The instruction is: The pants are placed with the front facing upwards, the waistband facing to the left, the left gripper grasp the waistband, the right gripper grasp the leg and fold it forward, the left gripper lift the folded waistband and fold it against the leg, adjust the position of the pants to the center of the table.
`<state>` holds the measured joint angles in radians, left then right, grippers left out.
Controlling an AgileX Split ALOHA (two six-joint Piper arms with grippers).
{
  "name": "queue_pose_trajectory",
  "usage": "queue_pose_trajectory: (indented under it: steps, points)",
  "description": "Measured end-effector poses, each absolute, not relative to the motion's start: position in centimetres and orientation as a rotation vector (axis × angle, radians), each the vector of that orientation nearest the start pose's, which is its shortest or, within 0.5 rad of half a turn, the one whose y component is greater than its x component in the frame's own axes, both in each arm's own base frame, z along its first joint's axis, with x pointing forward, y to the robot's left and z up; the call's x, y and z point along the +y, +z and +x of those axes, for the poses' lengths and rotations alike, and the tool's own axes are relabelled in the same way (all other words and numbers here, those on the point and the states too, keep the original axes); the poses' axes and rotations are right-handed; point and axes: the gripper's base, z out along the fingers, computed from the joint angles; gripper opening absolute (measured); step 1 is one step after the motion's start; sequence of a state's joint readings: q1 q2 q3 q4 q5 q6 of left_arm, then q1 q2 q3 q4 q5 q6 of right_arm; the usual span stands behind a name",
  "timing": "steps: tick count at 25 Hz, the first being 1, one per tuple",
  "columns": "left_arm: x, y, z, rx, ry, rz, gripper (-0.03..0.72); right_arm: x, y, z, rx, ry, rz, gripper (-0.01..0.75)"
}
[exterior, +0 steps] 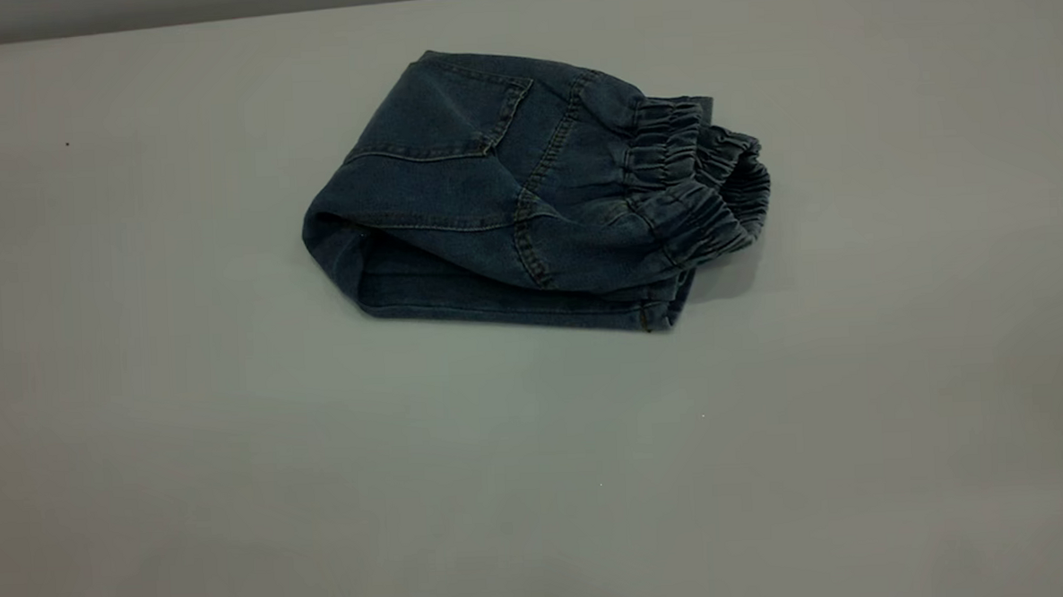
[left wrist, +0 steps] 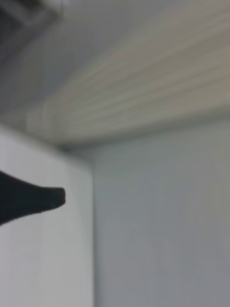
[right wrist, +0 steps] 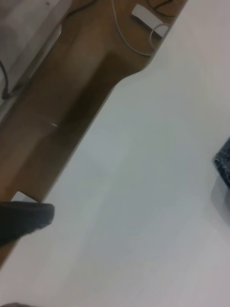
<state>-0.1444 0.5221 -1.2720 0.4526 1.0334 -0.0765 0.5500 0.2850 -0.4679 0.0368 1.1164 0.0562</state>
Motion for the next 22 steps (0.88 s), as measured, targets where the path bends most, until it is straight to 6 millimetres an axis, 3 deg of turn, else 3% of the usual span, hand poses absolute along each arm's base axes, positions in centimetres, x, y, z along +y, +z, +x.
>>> queue_pose_trajectory:
  steps: [6,13,16,22]
  points:
    - [0.4,41.7,0.9,1.999,-0.050,0.086,0.497,2.1,25.9,2.9,2.369,0.322,-0.593,0.309]
    - [-1.0,33.2,1.8,2.198,-0.134,0.286,0.496,2.0,25.9,3.0,2.366,0.293,-0.594,0.309]
    - [-1.4,30.8,1.8,2.247,-0.192,0.300,0.496,2.0,25.9,3.0,2.368,0.293,-0.591,0.309]
    - [-1.5,28.3,1.4,2.282,-0.210,0.304,0.496,1.9,25.9,3.0,2.365,0.276,-0.592,0.309]
